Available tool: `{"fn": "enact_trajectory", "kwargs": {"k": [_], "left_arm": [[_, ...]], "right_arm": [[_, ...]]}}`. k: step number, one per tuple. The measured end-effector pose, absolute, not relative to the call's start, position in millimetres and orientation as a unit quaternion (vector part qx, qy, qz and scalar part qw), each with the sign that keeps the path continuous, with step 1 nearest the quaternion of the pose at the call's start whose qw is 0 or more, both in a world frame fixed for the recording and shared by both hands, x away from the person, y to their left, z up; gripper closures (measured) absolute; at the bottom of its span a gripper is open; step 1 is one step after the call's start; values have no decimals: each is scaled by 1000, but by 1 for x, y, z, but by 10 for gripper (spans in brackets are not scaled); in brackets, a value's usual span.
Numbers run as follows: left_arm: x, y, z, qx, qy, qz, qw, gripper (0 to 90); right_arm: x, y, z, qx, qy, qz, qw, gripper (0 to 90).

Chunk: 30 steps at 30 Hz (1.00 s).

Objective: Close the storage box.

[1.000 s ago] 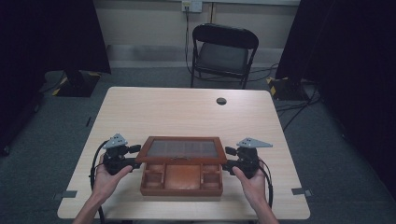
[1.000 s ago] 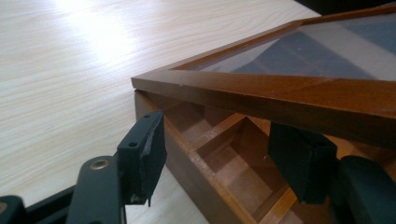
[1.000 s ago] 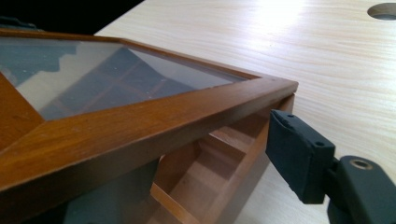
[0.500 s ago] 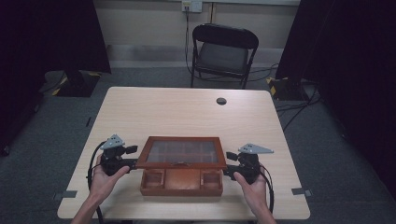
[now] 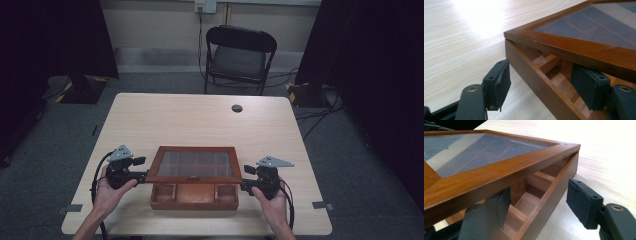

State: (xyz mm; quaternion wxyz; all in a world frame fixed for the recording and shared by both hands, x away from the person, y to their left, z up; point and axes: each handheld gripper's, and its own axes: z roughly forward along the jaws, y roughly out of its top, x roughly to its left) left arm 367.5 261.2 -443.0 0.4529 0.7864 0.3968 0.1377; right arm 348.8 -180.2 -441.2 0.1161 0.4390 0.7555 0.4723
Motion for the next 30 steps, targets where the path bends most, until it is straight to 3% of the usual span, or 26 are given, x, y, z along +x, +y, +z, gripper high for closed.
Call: {"fn": "enact_trajectory", "kwargs": {"k": [15,18,22,30], "left_arm": [[368,275,-452,773,426,127,454,313],[369,273,-453,776,425,127,448,317],[369,273,-452,775,424,129,451,310],[374,283,-445,764,439,139,451,252]], "right_arm": [[340,-191,-450,458,767,427,138,361],[338,-199,-458,474,749,448,115,352],[338,-202,-454,471,749,451,120,340],[345,-208,-445,478,737,456,141,254]]}}
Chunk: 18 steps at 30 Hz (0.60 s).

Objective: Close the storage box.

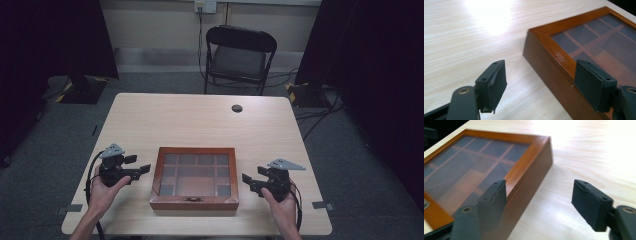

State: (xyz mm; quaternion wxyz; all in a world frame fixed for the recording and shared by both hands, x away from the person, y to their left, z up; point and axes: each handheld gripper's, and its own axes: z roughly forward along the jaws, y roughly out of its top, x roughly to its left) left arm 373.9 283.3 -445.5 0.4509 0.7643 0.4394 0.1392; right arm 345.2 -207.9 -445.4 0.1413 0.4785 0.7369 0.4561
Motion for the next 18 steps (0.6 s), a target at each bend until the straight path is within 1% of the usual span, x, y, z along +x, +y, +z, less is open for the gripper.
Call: {"fn": "enact_trajectory", "kwargs": {"k": [1,4,6,7,9,11,13,14,16,18], "left_arm": [[377,288,-445,757,454,142,448,234],[381,296,-445,757,464,145,436,208],[383,299,-445,757,465,146,436,207],[384,301,-445,756,466,143,436,201],[386,307,-446,753,472,141,435,169],[390,317,-450,746,487,141,432,179],[391,321,-451,745,493,144,425,175],[396,330,-460,744,508,147,409,175],[397,333,-462,744,512,146,405,174],[400,340,-471,745,524,148,385,172]], "right_arm": [[350,-214,-443,483,735,453,146,197],[355,-225,-442,502,725,445,156,152],[358,-229,-442,508,722,444,157,150],[362,-238,-443,519,717,437,162,149],[365,-243,-444,525,714,434,161,149],[370,-258,-448,544,706,424,163,148],[371,-262,-451,552,703,417,166,148],[374,-271,-457,561,701,408,165,148],[374,-278,-464,573,699,394,168,148],[374,-286,-472,584,696,383,166,148]]}}
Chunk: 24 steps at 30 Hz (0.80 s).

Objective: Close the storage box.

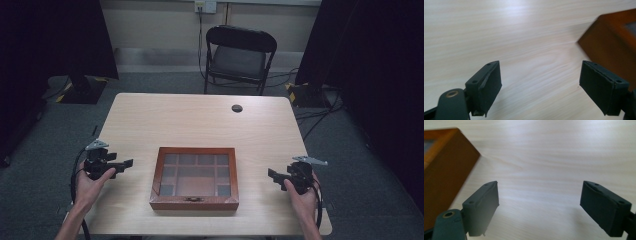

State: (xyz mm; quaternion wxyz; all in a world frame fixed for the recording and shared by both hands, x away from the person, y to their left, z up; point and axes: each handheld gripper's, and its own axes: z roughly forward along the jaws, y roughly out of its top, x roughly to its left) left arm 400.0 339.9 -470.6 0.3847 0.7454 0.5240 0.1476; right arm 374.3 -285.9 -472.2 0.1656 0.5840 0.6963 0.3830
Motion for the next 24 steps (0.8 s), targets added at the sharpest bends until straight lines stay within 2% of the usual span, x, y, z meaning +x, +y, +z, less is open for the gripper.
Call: {"fn": "enact_trajectory", "kwargs": {"k": [6,8,11,12,13,14,24], "left_arm": [[398,347,-485,750,538,157,352,171],[396,348,-490,754,538,152,345,171],[389,341,-494,770,520,184,319,155],[384,336,-497,774,509,208,314,154],[384,336,-497,774,509,208,314,149],[382,334,-498,770,510,211,321,144],[379,333,-503,758,512,221,336,113]], "right_arm": [[370,-297,-488,600,702,348,161,148],[367,-298,-490,595,706,339,180,148],[363,-296,-493,590,707,337,197,147],[362,-292,-495,582,713,321,224,143],[362,-292,-495,582,713,321,224,143],[361,-286,-498,569,723,304,247,116],[361,-283,-500,574,716,308,252,87]]}}
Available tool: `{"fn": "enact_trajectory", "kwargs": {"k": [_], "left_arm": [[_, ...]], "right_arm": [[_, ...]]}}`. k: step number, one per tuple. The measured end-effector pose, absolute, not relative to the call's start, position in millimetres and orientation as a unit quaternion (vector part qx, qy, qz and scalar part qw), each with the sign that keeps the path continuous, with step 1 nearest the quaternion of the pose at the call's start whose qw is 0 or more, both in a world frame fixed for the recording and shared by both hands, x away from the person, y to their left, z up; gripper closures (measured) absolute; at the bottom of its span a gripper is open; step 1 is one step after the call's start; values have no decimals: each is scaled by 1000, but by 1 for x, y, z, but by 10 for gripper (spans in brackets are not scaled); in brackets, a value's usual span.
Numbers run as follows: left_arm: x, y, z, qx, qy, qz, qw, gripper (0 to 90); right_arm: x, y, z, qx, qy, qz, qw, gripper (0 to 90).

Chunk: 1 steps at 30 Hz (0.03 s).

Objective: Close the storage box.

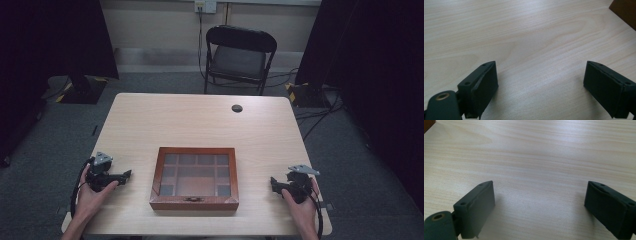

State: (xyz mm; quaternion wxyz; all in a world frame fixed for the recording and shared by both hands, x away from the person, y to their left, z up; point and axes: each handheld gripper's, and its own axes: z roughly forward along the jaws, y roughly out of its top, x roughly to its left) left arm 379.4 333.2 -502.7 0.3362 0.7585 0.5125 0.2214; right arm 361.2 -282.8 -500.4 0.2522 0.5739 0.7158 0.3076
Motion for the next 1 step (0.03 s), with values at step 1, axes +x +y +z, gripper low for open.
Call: {"fn": "enact_trajectory", "kwargs": {"k": [1], "left_arm": [[379,333,-503,758,513,221,337,113]], "right_arm": [[361,-283,-500,574,716,308,252,87]]}}
